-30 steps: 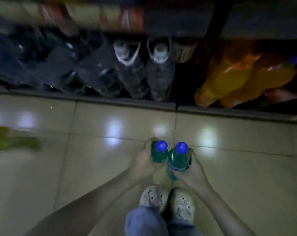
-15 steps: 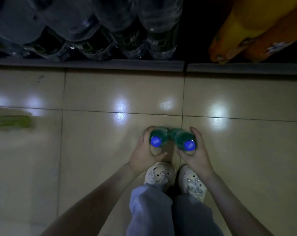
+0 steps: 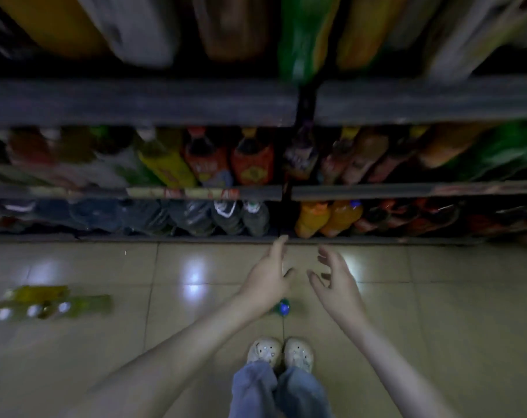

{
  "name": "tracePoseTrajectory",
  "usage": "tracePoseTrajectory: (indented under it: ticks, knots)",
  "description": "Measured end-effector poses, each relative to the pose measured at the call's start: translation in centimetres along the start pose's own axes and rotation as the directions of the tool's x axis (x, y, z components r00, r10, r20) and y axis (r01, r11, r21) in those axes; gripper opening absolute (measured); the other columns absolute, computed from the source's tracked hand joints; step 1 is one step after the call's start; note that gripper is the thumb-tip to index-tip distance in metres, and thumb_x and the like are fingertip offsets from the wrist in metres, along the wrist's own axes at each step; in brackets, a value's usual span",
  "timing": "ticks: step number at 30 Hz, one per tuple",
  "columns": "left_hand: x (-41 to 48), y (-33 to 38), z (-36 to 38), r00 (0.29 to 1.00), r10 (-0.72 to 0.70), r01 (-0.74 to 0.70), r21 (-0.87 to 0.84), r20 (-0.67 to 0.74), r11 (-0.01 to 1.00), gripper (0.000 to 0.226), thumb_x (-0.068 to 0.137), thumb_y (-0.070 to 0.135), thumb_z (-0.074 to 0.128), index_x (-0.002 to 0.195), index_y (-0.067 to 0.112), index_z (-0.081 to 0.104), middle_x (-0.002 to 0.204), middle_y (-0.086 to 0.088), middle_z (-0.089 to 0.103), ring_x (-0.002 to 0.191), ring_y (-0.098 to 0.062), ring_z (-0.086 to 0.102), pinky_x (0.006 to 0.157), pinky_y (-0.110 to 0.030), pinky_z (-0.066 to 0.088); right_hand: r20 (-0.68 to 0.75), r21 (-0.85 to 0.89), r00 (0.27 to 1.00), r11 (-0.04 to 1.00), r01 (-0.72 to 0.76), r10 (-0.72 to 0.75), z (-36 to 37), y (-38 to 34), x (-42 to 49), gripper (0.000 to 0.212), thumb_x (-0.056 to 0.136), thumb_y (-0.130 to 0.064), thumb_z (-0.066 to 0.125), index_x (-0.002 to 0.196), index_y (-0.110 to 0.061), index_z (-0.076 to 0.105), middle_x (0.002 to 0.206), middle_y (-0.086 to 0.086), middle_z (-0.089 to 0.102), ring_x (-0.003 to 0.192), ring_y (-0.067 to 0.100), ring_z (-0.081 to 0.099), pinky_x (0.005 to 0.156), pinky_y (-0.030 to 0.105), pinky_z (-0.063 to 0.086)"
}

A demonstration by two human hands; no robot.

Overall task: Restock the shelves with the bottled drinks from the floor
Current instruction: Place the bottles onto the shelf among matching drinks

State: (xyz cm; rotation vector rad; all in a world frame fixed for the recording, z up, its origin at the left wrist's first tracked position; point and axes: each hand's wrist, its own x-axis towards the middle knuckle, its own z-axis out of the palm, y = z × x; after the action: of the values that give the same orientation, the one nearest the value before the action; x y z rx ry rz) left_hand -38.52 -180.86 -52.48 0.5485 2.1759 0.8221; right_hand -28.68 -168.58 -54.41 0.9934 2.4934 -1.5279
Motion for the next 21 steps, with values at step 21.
tracePoseTrajectory:
  ticks: [21]
  knots:
    - [-5.4,49.0,-21.9,-0.052,0.881,-0.446,0.8,-0.471,0.401,0.044,0.089,0.02,0.058,0.132,0.009,0.055,0.127,-0.01,0.059,0.117,-0.025,0.052,0.1,-0.037,0.042,-0.574,-0.515,0.295,0.617,0.594,-0.764,-43.6,-36.4,-0.7,0.054,0.092,-0.015,0.062,0.14,-0.01,0.039,0.131,0.002,0.048,0.122,0.013,0.045,0.103,0.024,0.038]
